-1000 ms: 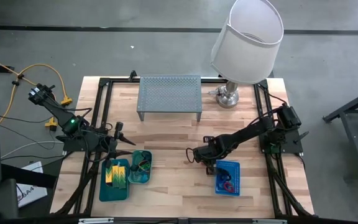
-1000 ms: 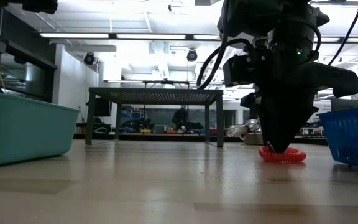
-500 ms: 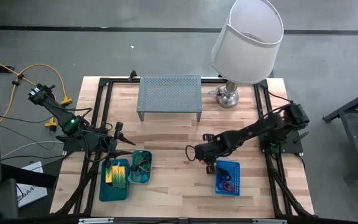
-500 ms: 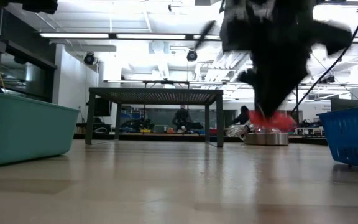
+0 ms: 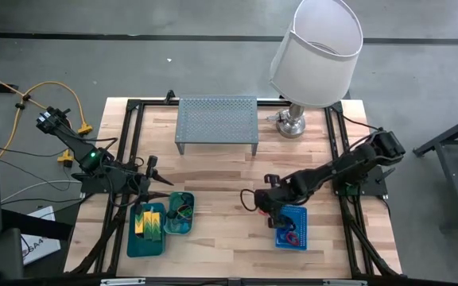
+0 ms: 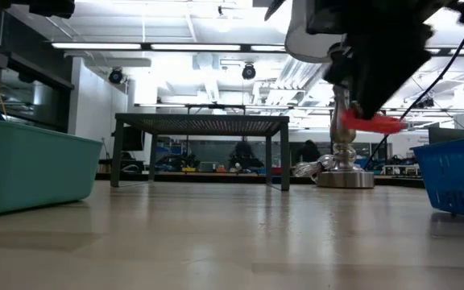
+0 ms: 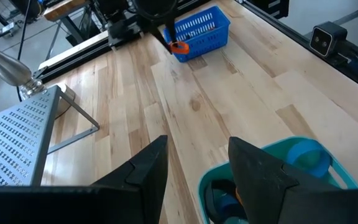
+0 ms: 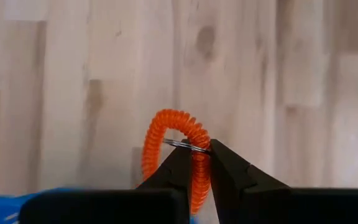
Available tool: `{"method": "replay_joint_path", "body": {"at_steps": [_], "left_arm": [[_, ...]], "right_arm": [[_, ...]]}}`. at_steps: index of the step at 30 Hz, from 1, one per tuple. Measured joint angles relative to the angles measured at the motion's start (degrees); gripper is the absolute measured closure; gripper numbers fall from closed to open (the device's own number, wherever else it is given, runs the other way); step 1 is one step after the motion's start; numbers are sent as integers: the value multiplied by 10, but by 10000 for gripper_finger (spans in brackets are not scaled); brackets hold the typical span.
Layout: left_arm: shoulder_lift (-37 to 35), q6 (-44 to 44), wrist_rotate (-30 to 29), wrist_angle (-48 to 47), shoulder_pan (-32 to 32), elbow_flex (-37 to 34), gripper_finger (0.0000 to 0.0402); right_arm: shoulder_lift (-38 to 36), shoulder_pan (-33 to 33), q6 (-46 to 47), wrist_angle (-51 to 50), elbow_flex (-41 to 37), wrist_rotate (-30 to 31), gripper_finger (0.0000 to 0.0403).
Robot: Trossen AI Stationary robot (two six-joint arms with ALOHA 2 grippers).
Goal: Pick & Place Office Desk Supplies
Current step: Put the orange spring keychain into the blue bin
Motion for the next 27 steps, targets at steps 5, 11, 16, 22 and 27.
{"method": "replay_joint_path", "body": {"at_steps": [5, 11, 16, 22, 27], "left_arm": [[0, 0, 0, 0, 0, 0, 240], [0, 0, 0, 0, 0, 0, 240], [0, 0, 0, 0, 0, 0, 240], [0, 0, 0, 0, 0, 0, 240], [0, 0, 0, 0, 0, 0, 240]], "right_arm": [[0, 41, 83, -21, 0, -40, 374], [0, 110, 187, -37, 0, -55, 374], [0, 169, 260, -39, 0, -44, 373], [0, 205, 299, -49, 0, -1, 373], [0, 202, 303, -70, 0, 12, 373]]}}
